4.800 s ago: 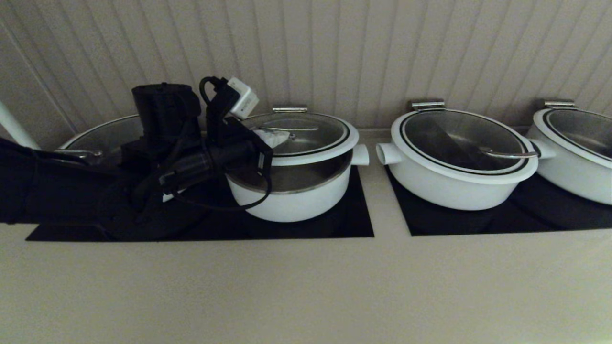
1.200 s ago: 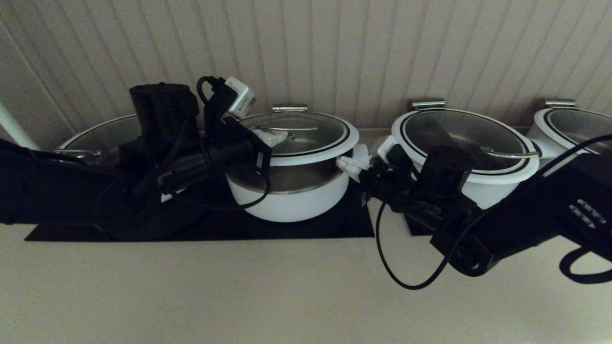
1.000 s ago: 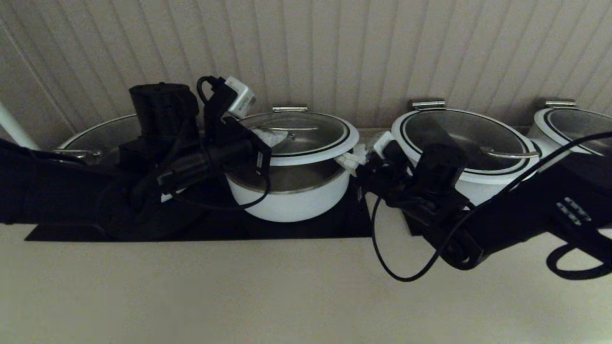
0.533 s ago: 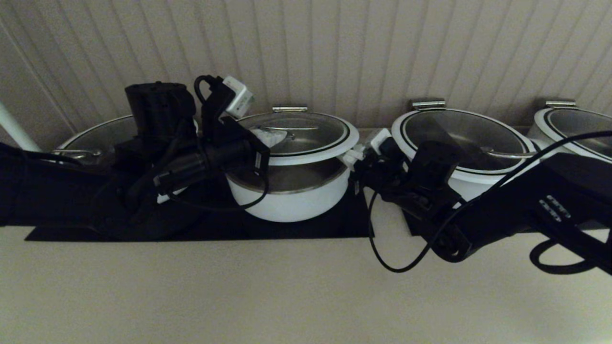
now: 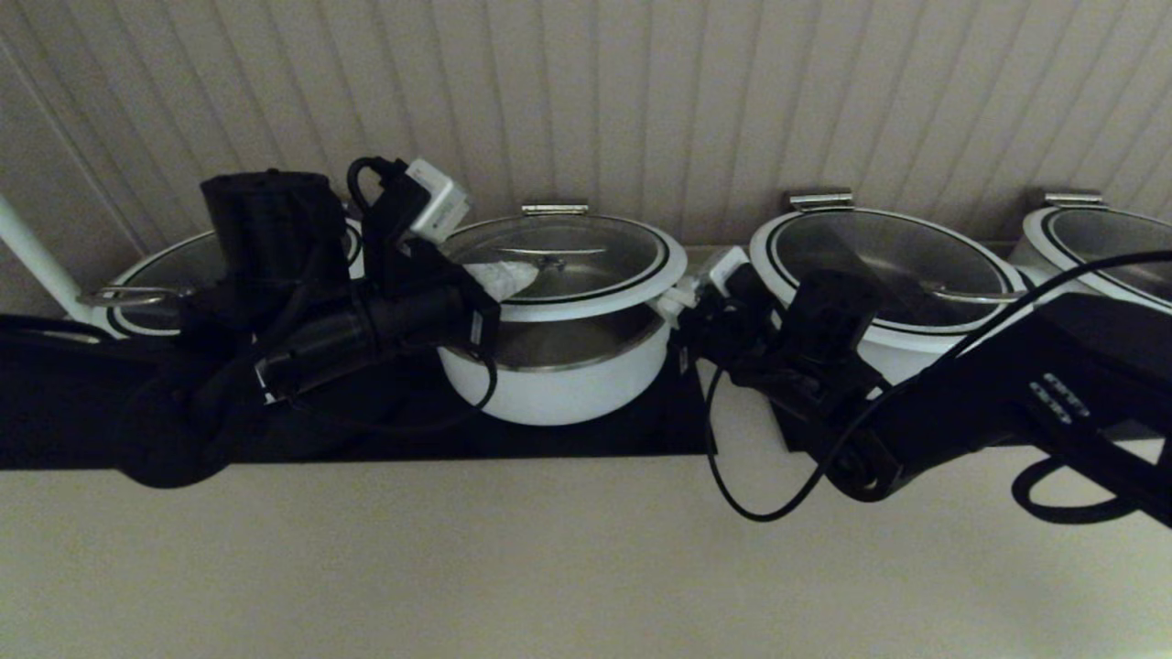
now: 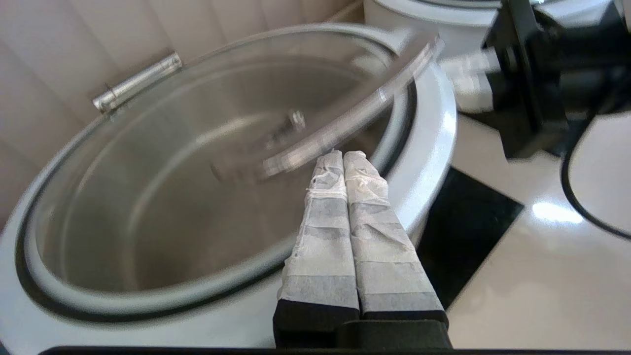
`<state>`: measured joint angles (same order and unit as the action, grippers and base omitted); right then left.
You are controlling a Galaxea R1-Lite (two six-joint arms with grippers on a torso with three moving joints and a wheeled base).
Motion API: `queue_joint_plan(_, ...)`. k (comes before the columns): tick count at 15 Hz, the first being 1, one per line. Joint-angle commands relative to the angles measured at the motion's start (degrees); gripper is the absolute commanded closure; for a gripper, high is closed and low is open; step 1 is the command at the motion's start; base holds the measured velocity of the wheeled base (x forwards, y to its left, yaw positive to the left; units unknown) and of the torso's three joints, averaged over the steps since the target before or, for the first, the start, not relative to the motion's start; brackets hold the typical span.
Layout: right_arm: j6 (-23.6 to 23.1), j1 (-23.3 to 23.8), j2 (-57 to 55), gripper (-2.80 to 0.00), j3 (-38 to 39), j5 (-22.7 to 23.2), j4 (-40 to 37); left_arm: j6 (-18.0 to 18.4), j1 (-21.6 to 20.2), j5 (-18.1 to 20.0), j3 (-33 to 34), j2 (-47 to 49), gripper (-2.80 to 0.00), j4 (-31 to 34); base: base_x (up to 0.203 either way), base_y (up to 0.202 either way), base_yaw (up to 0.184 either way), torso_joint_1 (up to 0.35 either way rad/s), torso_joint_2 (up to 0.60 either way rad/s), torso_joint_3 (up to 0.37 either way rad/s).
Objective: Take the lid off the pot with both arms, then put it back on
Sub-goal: Hold the pot lid with the right arm
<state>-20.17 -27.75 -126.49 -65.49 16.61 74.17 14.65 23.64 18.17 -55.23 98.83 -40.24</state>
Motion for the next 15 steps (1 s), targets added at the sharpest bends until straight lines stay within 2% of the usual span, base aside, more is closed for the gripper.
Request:
queue_joint_plan(1, -0.1, 0.0, 0.4, 0.0, -0.6, 0.1, 0.6, 0.0, -0.1, 0.1, 2.1, -1.8, 0.0, -0.1, 0.0, 0.0, 0.0, 0.0, 0.0, 0.0)
queue_joint_plan(4, -0.1, 0.1, 0.5, 0.0, -1.0, 0.1, 0.5, 0.0, -1.5, 0.1, 6.0, -3.7, 0.0, -0.1, 0.0, 0.0, 0.0, 0.0, 0.0, 0.0)
queue_joint_plan(7, -0.1, 0.2, 0.4, 0.0, -1.0, 0.1, 0.5, -0.4, -4.6, 0.2, 9.2, -5.7, 0.0, -0.3, 0.0, 0.0, 0.0, 0.0, 0.0, 0.0)
queue_joint_plan(11, -0.1, 0.7, 0.2, 0.0, -1.0, 0.1, 0.5, -0.6, -8.2, 0.3, 9.3, -7.2, 0.0, -0.3, 0.0, 0.0, 0.0, 0.0, 0.0, 0.0)
queue_joint_plan(15, -0.1, 0.9, 0.2, 0.0, -1.0, 0.1, 0.5, -0.9, -8.7, 0.2, 10.0, -9.7, 0.0, -0.2, 0.0, 0.0, 0.0, 0.0, 0.0, 0.0)
